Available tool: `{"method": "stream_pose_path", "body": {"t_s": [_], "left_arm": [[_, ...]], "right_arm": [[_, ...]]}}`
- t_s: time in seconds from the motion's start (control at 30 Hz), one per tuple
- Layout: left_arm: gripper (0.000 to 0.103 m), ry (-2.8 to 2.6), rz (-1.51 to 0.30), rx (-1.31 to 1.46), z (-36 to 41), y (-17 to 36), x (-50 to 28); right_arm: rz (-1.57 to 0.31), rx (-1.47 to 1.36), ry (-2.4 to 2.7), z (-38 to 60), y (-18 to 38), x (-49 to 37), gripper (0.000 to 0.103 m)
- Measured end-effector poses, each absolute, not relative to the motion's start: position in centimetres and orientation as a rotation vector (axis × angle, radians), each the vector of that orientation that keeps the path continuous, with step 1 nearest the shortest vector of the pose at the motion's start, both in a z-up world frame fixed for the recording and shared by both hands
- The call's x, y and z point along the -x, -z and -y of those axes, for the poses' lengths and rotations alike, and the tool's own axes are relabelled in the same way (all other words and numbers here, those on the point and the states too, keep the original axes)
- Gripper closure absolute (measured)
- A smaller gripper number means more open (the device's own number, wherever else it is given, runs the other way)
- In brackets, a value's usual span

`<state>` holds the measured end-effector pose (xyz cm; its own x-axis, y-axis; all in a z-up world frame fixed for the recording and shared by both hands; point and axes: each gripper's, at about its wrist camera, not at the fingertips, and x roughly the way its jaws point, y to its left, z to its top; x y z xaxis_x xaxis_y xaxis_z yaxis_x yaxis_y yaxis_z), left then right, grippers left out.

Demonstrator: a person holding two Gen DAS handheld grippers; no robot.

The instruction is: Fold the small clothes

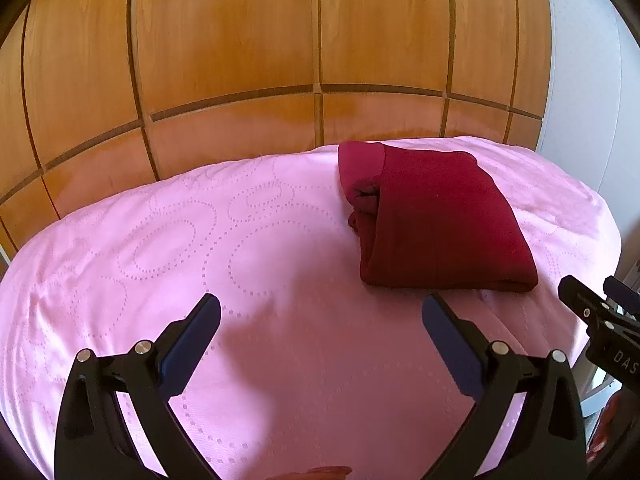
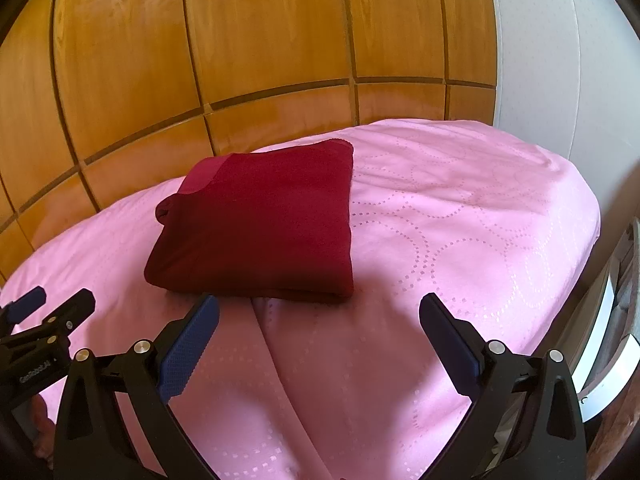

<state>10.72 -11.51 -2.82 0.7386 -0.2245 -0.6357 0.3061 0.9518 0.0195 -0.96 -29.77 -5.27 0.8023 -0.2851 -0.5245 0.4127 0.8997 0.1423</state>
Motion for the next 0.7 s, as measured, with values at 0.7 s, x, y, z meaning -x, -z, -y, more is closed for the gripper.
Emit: {"method": "stream_pose_path", "body": {"t_s": [0.7], "left_arm": [[0.002, 0.288, -0.697, -0.118, 11.58, 3.1, -10.92]], "right_arm": [[-0.526, -0.255, 0.375, 29.84, 5.3, 0.79, 0.004]]}}
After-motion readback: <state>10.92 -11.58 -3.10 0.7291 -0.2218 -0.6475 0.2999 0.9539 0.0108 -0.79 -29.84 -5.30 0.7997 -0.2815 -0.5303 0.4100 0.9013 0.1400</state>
